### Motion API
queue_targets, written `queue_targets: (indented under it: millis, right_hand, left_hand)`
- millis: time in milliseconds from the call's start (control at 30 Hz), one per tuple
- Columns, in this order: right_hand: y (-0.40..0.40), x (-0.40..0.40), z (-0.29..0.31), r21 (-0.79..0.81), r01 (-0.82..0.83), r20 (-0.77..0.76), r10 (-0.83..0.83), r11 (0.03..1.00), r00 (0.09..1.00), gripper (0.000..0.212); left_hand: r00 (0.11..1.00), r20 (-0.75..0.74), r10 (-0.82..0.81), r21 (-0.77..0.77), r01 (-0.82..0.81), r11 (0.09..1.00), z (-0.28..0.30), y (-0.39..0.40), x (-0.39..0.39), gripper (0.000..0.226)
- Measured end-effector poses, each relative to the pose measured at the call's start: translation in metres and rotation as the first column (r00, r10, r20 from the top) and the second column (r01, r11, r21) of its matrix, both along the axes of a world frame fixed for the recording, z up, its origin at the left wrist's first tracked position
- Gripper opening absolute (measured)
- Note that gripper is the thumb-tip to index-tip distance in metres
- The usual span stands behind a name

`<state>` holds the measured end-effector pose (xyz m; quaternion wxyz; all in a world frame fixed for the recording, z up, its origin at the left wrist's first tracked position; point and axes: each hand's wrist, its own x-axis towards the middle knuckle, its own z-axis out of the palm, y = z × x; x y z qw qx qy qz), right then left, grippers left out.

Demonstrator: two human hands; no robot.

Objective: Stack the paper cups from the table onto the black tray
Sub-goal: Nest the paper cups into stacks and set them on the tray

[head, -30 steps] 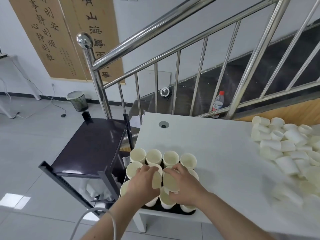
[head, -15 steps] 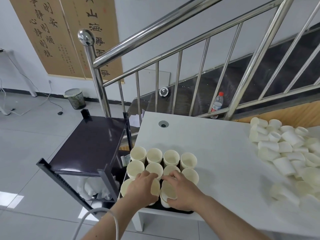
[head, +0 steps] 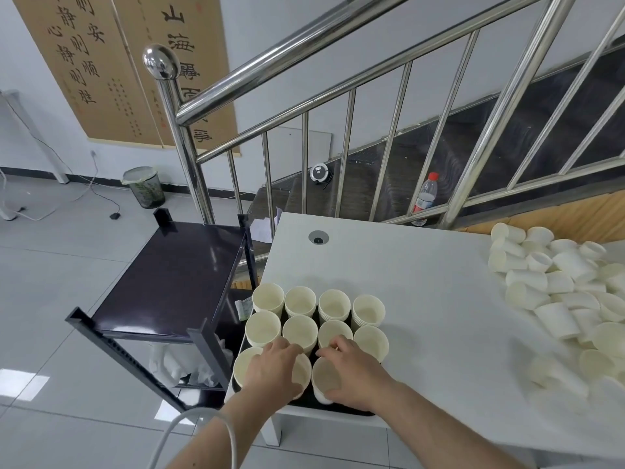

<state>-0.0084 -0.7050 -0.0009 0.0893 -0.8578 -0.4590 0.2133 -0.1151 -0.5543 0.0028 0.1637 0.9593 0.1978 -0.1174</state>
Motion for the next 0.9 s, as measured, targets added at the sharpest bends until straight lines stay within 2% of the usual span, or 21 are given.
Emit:
queue_targets:
  millis: [300,533,900]
  right_hand:
    - [0.000,0.003,-0.001,0.016,-0.016,-0.003,0.016,1.000,1.000,0.067]
    - [-0.017,0.018,0.014,0.086,0.015,0.004,-0.016,0.996,1.000,0.067]
    - [-0.127,0.062,0.040,0.137,0.109,0.100,-0.123,0.985,0.987,0.065]
  left_hand:
    - [1.000,-0.006,0.003,0.032,-0.003,0.999,0.001,-0.002,0.005,0.055]
    - [0.993,0.113,0.017,0.034,-0.021,0.999,0.017,-0.019,0.019,0.049]
    - [0.980,0.182,-0.080,0.005,0.081,0.997,0.043,-0.113,0.075,0.052]
